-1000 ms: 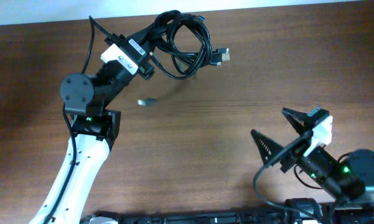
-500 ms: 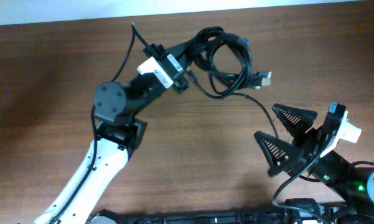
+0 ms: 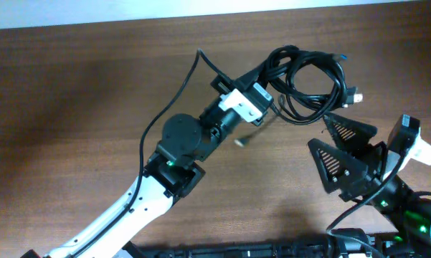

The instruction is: Untangle cables

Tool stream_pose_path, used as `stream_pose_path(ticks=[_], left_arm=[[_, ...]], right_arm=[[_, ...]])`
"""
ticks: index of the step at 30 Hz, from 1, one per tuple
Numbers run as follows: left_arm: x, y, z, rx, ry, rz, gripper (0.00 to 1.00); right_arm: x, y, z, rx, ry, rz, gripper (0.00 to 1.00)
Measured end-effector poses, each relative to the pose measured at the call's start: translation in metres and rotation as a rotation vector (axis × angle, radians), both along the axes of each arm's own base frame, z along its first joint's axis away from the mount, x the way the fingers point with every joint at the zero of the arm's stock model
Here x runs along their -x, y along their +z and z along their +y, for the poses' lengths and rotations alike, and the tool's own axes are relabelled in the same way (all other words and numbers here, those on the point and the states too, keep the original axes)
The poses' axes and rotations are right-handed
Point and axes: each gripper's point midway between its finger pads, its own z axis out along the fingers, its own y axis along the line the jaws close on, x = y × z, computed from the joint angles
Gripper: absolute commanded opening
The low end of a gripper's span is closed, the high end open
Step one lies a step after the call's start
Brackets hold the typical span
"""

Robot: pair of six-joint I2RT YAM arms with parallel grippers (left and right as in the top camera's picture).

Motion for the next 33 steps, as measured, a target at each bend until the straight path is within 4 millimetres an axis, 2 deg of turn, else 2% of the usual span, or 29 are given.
stream_pose_path(ticks=[4, 9, 11, 14, 15, 24, 33], left_arm=[[0.005, -0.001, -0.005, -0.009, 0.001, -0.004, 0.0], [0.017, -0.002, -0.016, -0.014, -0.034, -0.004, 0.0], [0.021, -0.003, -0.021, -0.019, -0.049, 0.0, 0.0], [0.025, -0.004, -0.024, -0.021, -0.061, 0.002, 0.0], [0.026, -0.004, -0.024, -0.02, -0.062, 0.001, 0.0], [0.02, 0.011, -0.013, 0.022, 0.02, -0.051, 0.0], [0.012, 0.009, -0.006, -0.104, 0.155, -0.172, 0.0]], right_arm=[[0.0, 0.0, 0.0, -0.005, 0.002, 0.005, 0.54], [0.0, 0.0, 0.0, -0.007, 0.003, 0.007, 0.47], [0.0, 0.0, 0.0, -0.006, 0.003, 0.008, 0.35], [0.0, -0.001, 0.0, -0.01, 0.003, 0.014, 0.09], [-0.001, -0.002, 0.0, -0.01, 0.002, 0.019, 0.05], [-0.011, -0.035, -0.001, 0.006, -0.011, 0.171, 0.04], [-0.025, -0.064, -0.016, 0.042, -0.128, 0.27, 0.04]])
